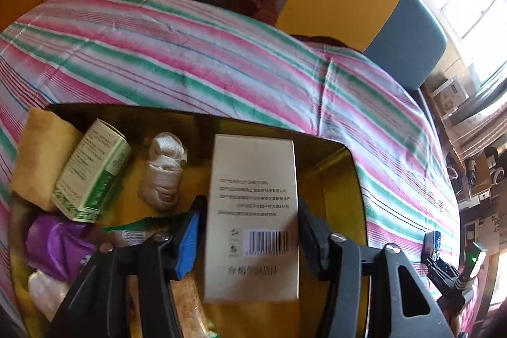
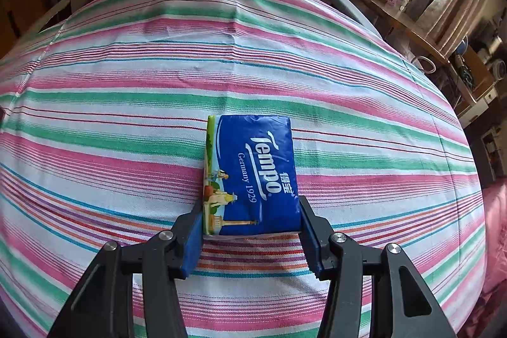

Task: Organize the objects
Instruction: 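Carry the cream box into the gold tray and open the left tool, then carry the Tempo pack into the gold tray and open the right tool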

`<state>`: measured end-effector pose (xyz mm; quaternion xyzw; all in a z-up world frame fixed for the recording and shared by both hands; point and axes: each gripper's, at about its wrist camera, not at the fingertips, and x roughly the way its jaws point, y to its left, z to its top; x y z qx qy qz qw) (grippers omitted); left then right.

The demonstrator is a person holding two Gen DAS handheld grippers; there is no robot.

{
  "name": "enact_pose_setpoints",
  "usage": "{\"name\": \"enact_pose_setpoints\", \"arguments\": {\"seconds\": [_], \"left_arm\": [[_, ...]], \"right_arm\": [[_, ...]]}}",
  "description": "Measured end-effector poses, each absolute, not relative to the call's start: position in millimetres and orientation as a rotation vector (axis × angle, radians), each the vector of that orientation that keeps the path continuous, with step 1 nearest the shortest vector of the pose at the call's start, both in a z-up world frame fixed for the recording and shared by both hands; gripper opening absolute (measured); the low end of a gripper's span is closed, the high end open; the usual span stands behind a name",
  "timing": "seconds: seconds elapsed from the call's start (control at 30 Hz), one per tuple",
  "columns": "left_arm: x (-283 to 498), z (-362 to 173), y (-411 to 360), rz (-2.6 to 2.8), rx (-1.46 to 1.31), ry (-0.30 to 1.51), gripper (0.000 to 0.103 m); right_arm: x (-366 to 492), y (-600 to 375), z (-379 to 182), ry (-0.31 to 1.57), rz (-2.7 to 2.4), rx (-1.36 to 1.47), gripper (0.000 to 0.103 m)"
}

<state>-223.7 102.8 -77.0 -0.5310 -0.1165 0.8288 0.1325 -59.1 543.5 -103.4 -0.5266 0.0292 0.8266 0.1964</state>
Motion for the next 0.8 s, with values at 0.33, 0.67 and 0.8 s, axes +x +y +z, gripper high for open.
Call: {"name": "enact_pose_setpoints", "arguments": {"seconds": [0.33,0.67,0.8], "left_arm": [[-153.1,-25.6,64.2,2.573,-1.319,-0.177,0.064],[-46.8,-7.6,43.0,2.795,-1.042,0.151,0.064],[-38.3,-11.4,32.8,2.808,-1.058,0.147,0.064]], "right_arm": [[-60.7,542.3,-104.4,0.035,2.316,-1.469,0.053],[-59.6,541.3,-105.3,0.026,2.314,-1.456,0.053],[-60.0,536.0,-105.3,-0.024,2.301,-1.446,0.052]]}}
